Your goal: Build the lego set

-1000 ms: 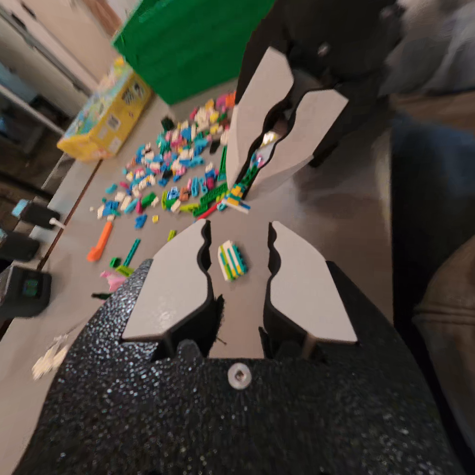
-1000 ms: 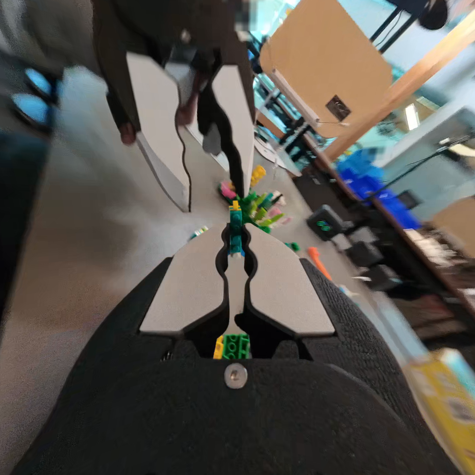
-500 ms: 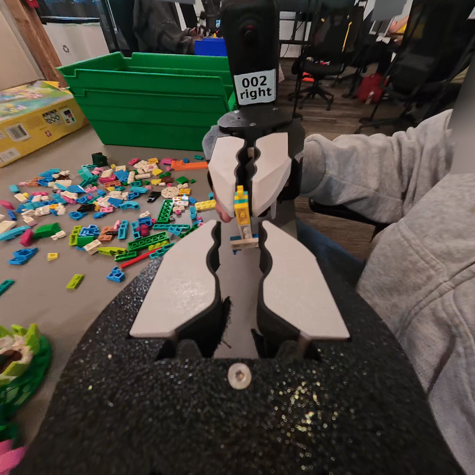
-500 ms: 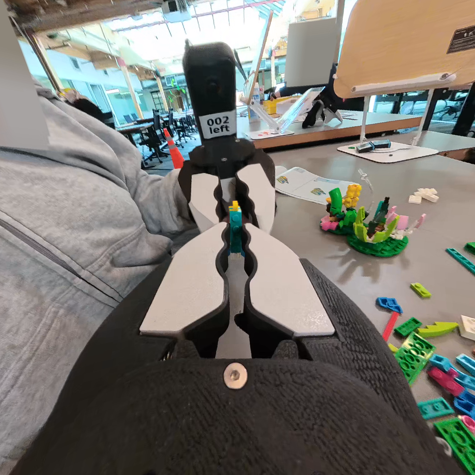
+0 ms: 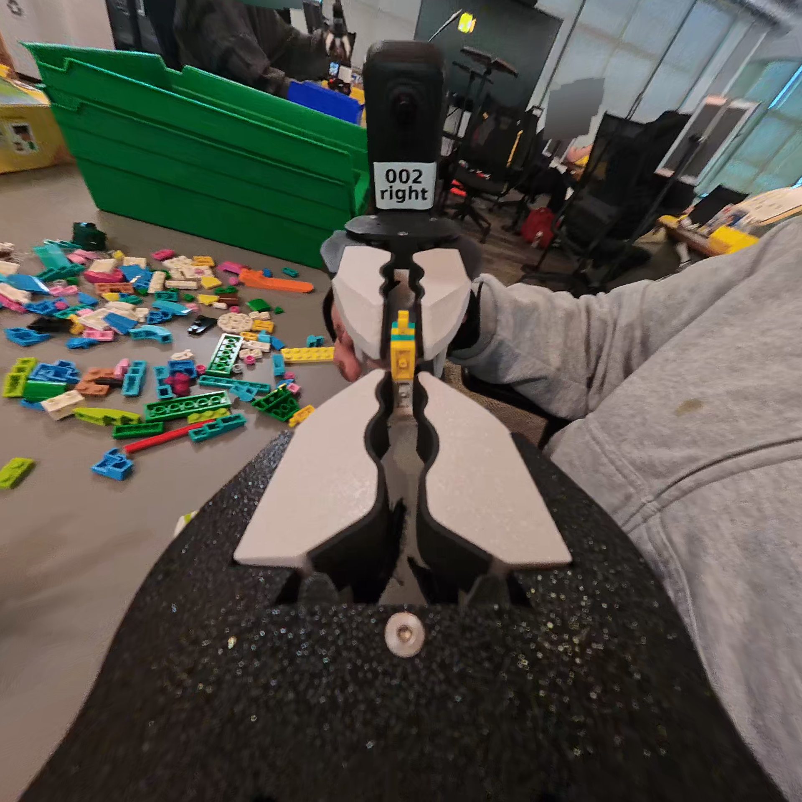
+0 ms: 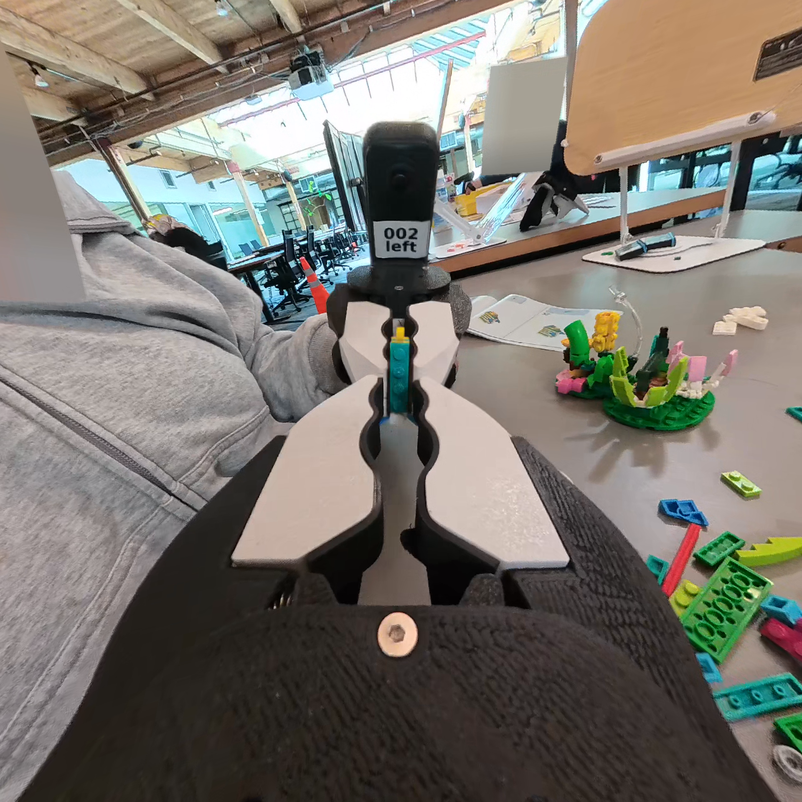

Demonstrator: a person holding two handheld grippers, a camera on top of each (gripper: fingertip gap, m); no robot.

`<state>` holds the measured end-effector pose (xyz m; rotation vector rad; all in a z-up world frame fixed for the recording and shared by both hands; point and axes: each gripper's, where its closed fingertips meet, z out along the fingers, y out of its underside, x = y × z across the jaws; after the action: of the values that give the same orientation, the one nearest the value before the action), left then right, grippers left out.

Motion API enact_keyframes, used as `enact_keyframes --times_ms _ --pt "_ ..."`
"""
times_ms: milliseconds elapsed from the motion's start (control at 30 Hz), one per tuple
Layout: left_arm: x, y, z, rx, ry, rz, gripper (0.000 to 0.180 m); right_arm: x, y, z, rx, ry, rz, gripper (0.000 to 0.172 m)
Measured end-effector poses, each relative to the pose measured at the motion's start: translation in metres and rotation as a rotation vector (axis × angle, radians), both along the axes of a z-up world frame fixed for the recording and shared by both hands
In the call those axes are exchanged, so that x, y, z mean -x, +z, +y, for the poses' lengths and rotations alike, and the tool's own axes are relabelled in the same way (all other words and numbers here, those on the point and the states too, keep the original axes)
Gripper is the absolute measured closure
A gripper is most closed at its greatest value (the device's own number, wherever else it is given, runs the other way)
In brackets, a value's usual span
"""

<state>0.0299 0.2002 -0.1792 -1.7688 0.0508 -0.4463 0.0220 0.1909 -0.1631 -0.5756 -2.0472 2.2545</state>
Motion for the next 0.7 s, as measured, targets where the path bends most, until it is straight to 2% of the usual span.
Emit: enact_keyframes --times_ms 167,367,500,700 --pt "-0.002 -0.002 0.0 0.002 -0.01 0.0 0.172 -0.002 -0.003 -0.006 -0.003 0.027 -0.057 0.152" --pt "0.001 -0.004 0.003 0.024 0.025 0.037 0.172 0.002 -0.004 -0.004 -0.018 -0.01 -0.047 0.165" --pt "-0.002 -0.002 0.002 0.014 0.002 0.024 0.172 0.001 -0.003 -0.006 -0.048 -0.018 -0.03 0.166" --pt "-0.017 0.015 -0.002 -0.07 -0.115 -0.102 0.172 -0.012 0.013 -0.008 0.116 0.135 -0.14 0.166"
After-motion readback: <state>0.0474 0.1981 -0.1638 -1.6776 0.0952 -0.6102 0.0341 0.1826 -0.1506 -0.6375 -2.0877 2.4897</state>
